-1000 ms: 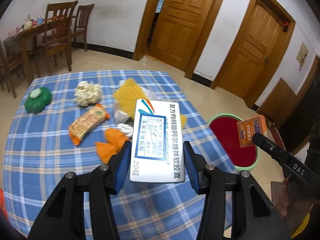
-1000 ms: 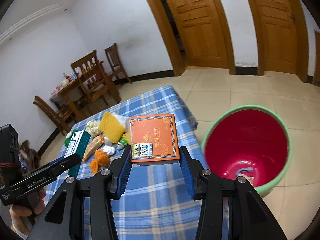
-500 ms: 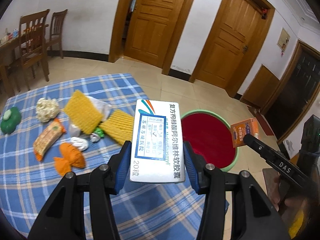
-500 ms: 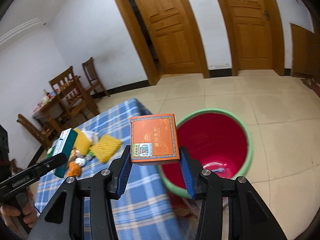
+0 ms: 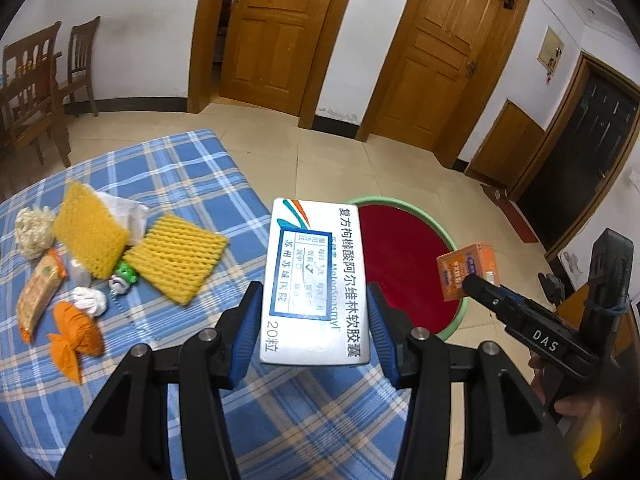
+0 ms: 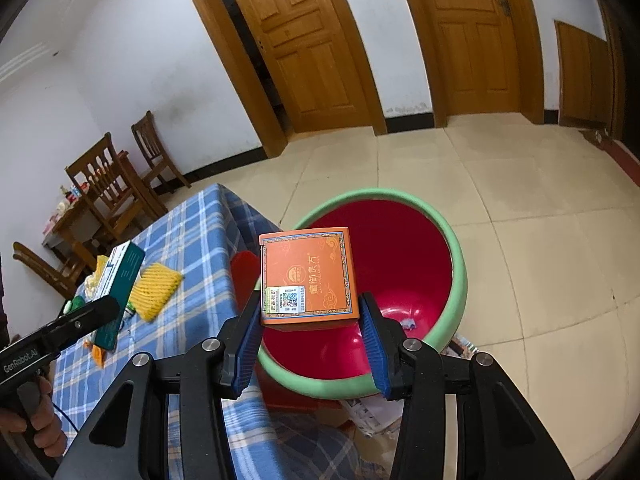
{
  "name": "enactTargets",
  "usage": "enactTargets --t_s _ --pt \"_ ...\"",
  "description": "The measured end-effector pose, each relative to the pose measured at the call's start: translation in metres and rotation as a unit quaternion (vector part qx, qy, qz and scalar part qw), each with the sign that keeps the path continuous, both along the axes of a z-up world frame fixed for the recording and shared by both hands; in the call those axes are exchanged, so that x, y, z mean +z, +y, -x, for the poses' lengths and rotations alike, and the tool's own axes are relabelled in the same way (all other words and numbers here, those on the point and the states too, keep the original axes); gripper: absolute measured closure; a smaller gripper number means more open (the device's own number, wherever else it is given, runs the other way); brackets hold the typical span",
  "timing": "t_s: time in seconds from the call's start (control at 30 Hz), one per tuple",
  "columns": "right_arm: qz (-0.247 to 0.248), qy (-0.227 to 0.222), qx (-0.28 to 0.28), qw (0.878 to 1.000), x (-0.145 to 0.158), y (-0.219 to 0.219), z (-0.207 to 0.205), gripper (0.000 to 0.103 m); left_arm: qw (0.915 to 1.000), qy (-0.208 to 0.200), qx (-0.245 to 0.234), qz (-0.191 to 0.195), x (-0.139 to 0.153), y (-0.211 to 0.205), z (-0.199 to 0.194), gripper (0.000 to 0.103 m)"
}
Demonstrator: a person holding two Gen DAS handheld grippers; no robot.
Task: Collect trash
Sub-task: 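Carry the orange box over the red bin with the right tool while the left tool carries the white box, then open the right tool to drop the orange box while the left tool drops the white box into the bin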
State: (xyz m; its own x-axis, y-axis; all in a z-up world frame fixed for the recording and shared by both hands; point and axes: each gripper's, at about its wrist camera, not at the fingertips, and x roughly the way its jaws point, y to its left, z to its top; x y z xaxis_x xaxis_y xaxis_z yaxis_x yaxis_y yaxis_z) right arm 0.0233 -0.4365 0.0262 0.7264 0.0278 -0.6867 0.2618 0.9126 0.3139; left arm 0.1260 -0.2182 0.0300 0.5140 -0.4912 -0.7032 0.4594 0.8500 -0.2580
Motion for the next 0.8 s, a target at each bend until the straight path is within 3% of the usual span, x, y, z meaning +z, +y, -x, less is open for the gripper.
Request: enactTargets --t_s 0.8 --pt "-0.012 0.028 -0.005 1.000 -0.022 -0.020 -0.015 0.054 0.9984 0.019 -0.048 -0.025 -0.030 -0.048 -0.012 0.052"
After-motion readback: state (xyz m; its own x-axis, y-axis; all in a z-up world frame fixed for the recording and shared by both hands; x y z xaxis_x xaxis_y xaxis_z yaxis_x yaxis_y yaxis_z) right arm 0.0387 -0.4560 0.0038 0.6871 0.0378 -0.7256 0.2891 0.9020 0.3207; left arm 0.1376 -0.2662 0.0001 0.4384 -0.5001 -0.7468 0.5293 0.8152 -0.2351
